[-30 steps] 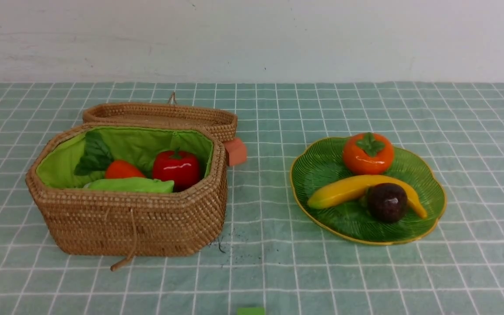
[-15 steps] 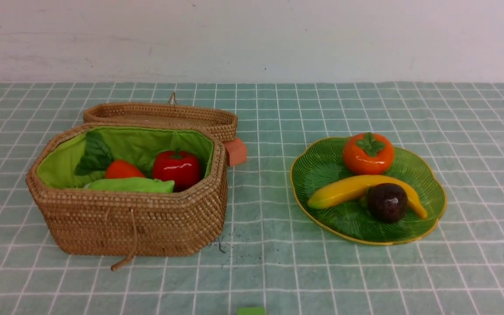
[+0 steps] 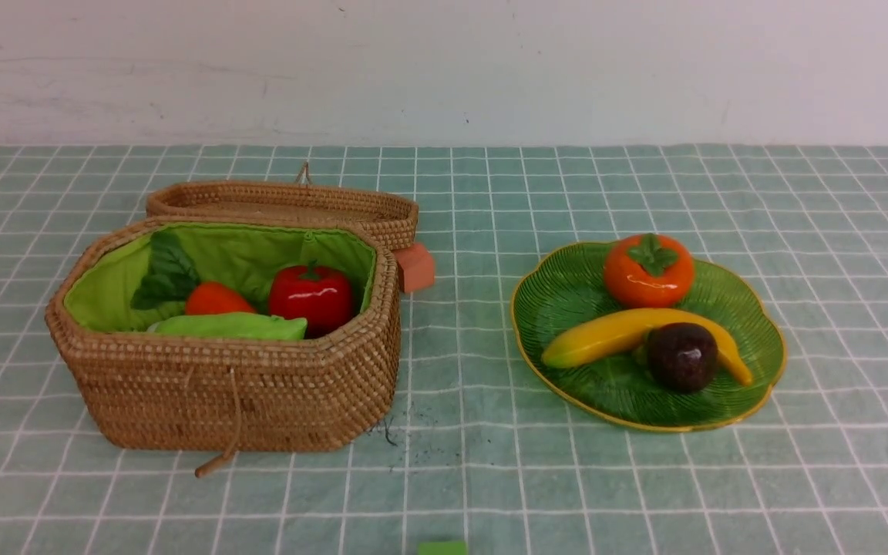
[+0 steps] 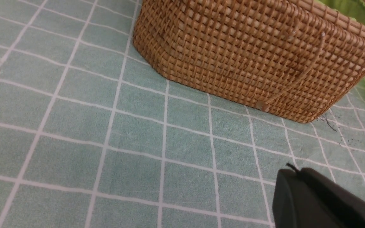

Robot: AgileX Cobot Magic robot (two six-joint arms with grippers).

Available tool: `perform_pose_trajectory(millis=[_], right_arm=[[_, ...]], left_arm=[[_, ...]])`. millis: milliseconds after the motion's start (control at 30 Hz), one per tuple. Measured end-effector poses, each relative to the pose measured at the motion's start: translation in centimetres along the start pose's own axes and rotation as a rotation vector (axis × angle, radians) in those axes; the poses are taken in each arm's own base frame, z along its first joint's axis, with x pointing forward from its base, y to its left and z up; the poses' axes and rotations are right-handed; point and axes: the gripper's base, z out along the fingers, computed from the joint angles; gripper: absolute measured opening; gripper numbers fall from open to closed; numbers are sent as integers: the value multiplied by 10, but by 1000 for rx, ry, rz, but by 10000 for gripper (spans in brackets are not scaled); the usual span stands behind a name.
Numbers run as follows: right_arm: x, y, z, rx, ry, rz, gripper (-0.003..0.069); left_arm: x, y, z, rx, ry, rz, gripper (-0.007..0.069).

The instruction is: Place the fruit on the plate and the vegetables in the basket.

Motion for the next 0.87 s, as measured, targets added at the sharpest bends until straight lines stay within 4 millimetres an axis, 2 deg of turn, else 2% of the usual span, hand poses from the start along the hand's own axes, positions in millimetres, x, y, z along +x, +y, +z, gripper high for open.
perform_pose_trajectory(millis=[867], right_arm=[[0, 0, 0, 0, 0, 0, 64]], left_arm=[[0, 0, 0, 0, 0, 0, -13]])
